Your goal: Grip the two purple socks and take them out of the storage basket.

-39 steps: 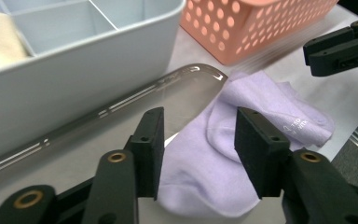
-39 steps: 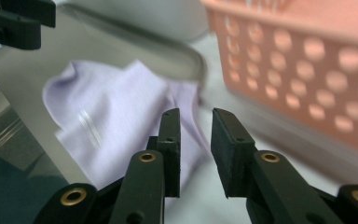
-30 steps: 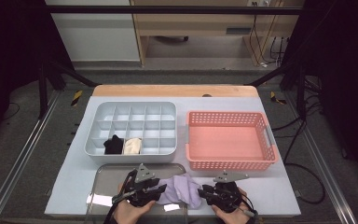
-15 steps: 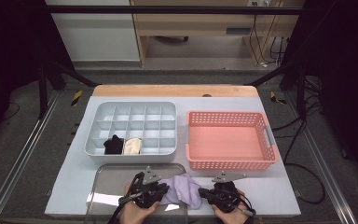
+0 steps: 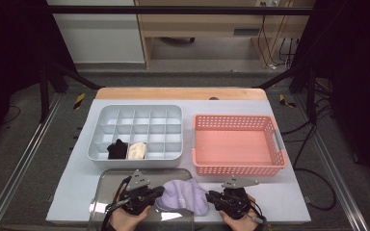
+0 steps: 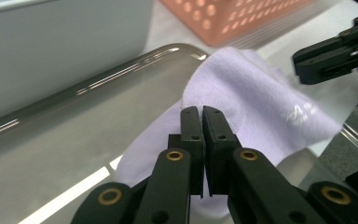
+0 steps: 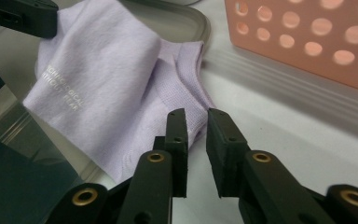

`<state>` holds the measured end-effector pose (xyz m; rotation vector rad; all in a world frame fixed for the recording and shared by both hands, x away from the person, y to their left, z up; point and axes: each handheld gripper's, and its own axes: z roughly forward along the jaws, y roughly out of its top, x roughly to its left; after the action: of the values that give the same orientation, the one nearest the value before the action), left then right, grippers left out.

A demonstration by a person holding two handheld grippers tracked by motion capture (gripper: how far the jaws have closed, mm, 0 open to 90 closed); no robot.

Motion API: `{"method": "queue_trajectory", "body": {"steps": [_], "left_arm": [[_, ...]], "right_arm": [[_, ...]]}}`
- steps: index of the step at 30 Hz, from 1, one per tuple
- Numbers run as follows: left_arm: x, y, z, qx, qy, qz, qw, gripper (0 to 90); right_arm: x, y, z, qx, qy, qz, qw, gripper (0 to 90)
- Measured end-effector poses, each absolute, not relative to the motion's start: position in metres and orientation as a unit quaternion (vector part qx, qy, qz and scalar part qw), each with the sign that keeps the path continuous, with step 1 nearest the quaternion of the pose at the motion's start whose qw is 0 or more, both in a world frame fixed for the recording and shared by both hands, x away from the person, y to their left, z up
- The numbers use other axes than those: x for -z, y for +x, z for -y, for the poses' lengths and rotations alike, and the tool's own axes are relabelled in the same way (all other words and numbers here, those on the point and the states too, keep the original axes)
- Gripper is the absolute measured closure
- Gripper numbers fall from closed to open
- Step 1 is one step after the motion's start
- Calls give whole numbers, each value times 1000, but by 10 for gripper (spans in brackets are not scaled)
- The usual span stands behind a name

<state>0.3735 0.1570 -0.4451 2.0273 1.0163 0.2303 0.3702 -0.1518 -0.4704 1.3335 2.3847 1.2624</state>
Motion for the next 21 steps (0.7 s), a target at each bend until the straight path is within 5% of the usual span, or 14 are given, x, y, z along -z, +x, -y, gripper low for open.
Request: {"method": "queue_trajectory", "body": {"steps": [13, 21], "left_arm": [[464, 367, -180, -89, 811, -424, 394, 869], [467, 369, -180, -84, 811, -427, 391, 867]], "right_arm": [[478, 369, 141, -416, 443, -792, 56, 669], [482, 370, 136, -394, 449, -800, 47, 853]]}}
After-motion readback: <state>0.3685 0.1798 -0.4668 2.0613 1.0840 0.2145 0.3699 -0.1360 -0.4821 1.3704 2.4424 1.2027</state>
